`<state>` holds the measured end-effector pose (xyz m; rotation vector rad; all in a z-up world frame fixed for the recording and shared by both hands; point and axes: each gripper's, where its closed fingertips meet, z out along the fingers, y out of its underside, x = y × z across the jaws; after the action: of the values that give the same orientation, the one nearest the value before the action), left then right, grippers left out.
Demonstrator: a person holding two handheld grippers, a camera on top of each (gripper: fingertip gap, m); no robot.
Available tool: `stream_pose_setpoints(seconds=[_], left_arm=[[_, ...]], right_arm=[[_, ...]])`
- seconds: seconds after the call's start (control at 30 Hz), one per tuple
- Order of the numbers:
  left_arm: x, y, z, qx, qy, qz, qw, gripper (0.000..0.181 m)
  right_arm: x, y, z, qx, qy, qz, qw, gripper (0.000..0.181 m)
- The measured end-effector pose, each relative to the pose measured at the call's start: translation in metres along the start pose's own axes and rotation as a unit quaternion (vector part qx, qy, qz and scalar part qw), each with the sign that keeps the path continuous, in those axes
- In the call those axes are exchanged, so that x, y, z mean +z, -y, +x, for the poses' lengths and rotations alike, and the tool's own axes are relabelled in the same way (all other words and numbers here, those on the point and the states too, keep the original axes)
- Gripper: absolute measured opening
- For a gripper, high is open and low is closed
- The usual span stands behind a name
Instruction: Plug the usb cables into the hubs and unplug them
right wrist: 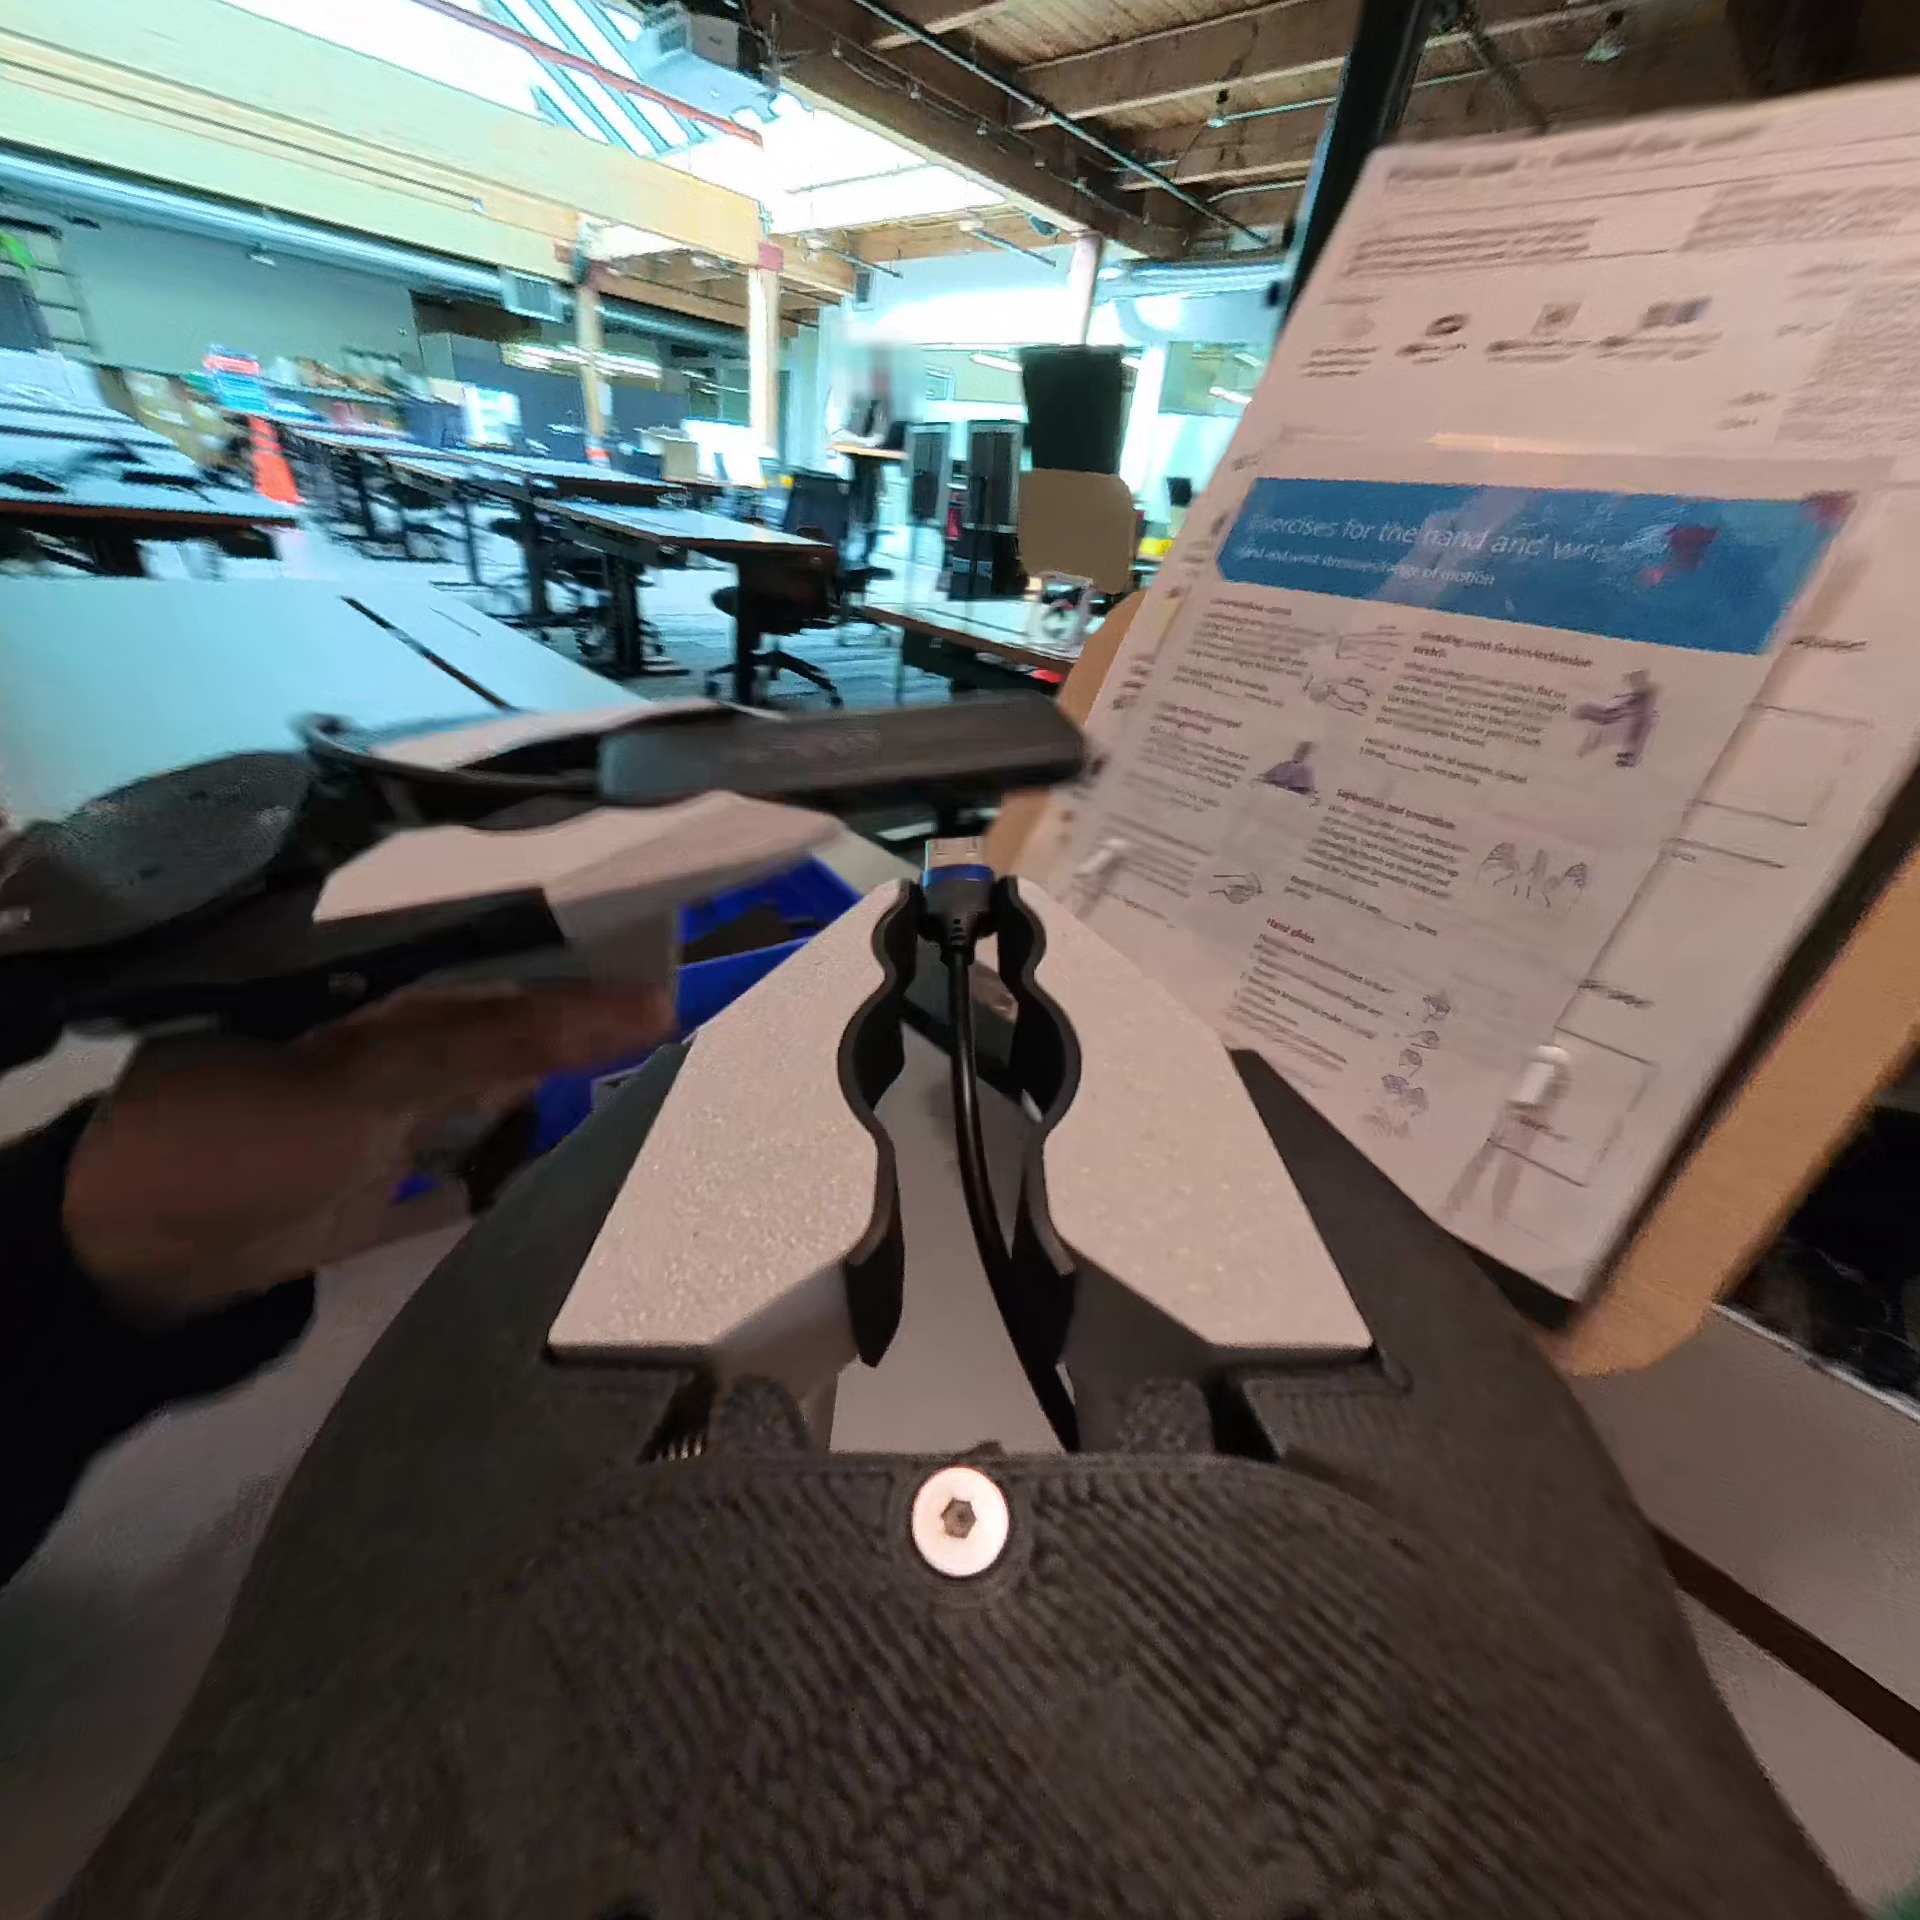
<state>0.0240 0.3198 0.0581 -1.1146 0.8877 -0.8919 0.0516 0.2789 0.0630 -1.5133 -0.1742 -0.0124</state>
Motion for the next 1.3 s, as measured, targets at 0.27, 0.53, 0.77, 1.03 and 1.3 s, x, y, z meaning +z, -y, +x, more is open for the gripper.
stream_pose_setpoints(seconds=[0.27, 0.53, 0.77, 1.03, 1.3], left_arm=[[-0.014, 0.01, -0.046, -0.04, 0.013, 0.012, 0.999, 0.046], [-0.004, 0.003, -0.008, -0.046, -0.061, -0.009, 0.997, 0.046], [-0.001, -0.003, 0.002, -0.054, -0.088, -0.023, 0.994, 0.046], [0.001, -0.01, 0.011, -0.06, -0.111, -0.038, 0.991, 0.046], [-0.01, 0.004, 0.053, -0.058, -0.247, 0.018, 0.967, 0.046]], right_arm=[[-0.108, 0.074, 0.061, -0.013, -0.093, 0.065, 0.993, 0.014], [-0.198, 0.0, 0.131, 0.111, -0.182, -0.109, 0.971, 0.014], [-0.208, -0.082, 0.144, 0.182, -0.174, -0.257, 0.933, 0.014], [-0.203, -0.125, 0.149, 0.187, -0.178, -0.337, 0.905, 0.044], [-0.119, 0.001, 0.056, 0.249, 0.145, -0.025, 0.957, 0.049]])
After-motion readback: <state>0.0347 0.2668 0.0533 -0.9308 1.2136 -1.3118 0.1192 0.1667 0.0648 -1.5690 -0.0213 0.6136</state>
